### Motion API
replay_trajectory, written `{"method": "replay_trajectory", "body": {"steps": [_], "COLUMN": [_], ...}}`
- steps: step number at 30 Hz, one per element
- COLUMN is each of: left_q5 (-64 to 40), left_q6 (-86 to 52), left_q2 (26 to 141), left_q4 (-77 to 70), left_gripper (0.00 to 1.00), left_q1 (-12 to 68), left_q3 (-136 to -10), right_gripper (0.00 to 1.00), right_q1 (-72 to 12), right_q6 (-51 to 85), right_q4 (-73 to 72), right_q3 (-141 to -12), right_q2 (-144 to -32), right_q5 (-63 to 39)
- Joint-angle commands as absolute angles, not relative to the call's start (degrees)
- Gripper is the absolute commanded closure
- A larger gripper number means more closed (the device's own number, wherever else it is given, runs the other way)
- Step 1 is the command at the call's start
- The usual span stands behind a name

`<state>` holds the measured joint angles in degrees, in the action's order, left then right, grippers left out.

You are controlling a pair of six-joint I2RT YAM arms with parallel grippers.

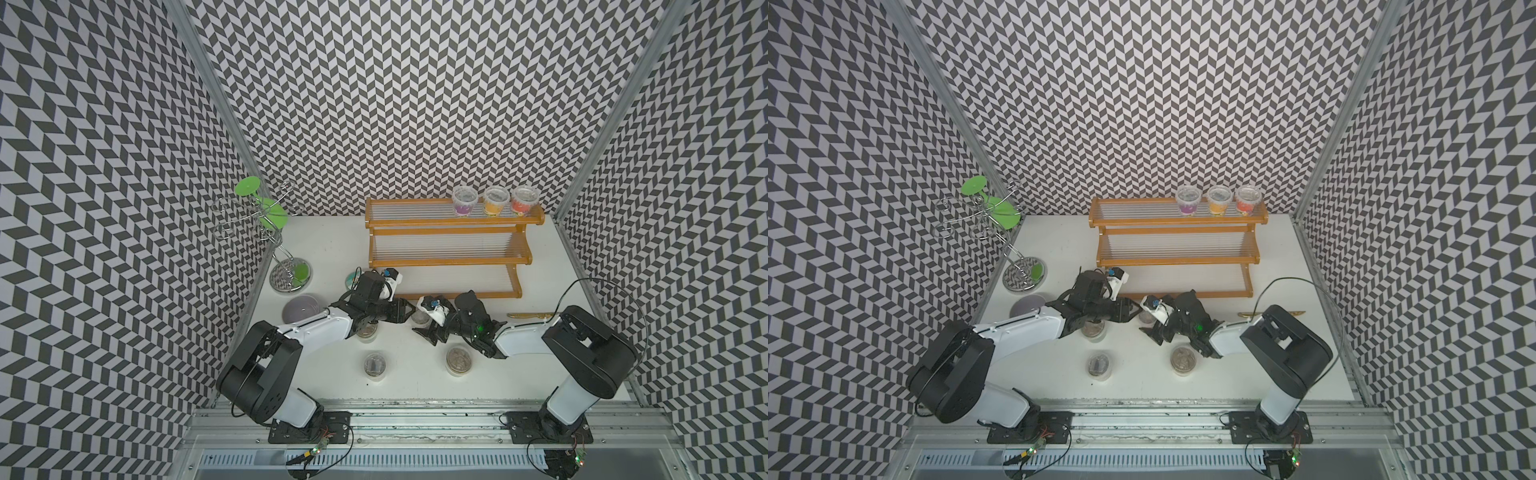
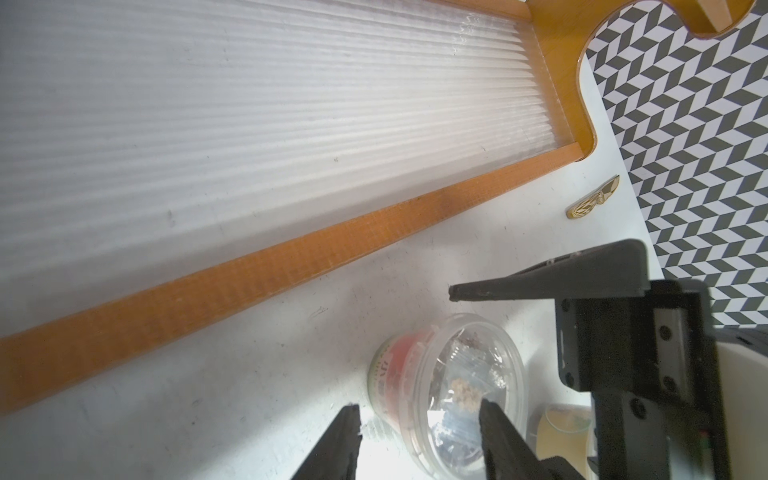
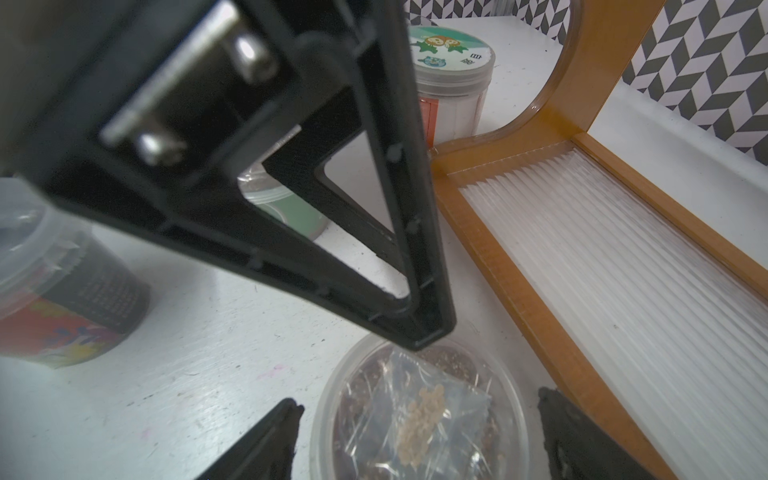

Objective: Place the seed container on the shelf
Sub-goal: Pick up the seed jar at the center of the board.

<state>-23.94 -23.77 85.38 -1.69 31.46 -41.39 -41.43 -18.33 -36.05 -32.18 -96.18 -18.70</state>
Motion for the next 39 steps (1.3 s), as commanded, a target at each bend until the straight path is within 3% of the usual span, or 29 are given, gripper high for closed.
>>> {"method": "replay_trajectory", "body": {"steps": [1,39], "left_q5": [-25.0,-25.3], "left_q6": [-23.0,-22.9], "left_q2": [84.0,86.2], "left_q4": [-3.3,-2.5], "left_gripper": [0.49,0.49], "left_q1": [31.6,31.9], "left_q3": [-40.9,-42.0], "right_gripper": [0.11,0.15], "right_q1": [-41.2,-41.1], "right_q6": [-16.7,-15.8], "right_q4": [-37.4,-37.5], "right_q3": [-33.1,-34.3], "right_q2": [-96.3,-97.8], "right_q5": [-19.8,-17.7]}}
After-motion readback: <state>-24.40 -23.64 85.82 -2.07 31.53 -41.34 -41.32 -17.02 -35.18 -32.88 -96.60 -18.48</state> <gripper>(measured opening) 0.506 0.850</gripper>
